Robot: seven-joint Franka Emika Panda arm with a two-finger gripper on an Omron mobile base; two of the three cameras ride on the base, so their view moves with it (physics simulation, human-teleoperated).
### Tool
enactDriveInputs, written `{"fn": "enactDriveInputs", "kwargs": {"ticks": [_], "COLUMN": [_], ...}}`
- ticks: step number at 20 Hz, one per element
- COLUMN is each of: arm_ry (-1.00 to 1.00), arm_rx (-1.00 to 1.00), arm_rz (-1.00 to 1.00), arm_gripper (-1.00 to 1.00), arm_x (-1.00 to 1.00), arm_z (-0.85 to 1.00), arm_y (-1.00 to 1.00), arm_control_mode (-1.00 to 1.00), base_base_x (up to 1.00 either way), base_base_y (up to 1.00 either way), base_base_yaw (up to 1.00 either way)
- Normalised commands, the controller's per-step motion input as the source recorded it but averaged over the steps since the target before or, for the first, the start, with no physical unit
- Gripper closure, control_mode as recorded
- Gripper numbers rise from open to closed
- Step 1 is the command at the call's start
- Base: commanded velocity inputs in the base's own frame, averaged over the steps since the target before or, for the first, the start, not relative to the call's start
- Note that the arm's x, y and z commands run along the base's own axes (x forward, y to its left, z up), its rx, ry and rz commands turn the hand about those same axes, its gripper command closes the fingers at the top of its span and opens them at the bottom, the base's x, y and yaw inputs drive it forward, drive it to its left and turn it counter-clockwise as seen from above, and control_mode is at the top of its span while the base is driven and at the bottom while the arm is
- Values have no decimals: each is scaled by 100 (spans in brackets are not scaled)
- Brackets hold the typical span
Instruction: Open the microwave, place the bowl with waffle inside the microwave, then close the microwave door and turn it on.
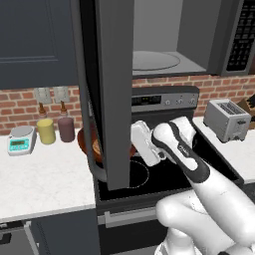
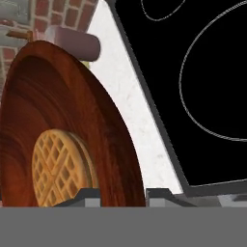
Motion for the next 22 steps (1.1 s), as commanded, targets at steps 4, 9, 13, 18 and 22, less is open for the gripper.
{"fn": "enactDriveInputs", "kwargs": {"ticks": [4, 9, 13, 18, 22], "arm_ry": [26, 18, -4, -19, -12], "arm_rx": [1, 0, 1, 1, 0], "arm_rz": [-15, -17, -14, -6, -2], "arm_gripper": [100, 100, 100, 100, 100], "arm_x": [-45, -36, -14, -17, -11], "arm_z": [84, 82, 98, 100, 100], "arm_y": [-100, -100, -84, -47, -21], "arm_control_mode": [-100, -100, -100, -100, -100], "base_base_x": [0, 0, 0, 0, 0], "base_base_y": [0, 0, 0, 0, 0], "base_base_yaw": [0, 0, 0, 0, 0]}}
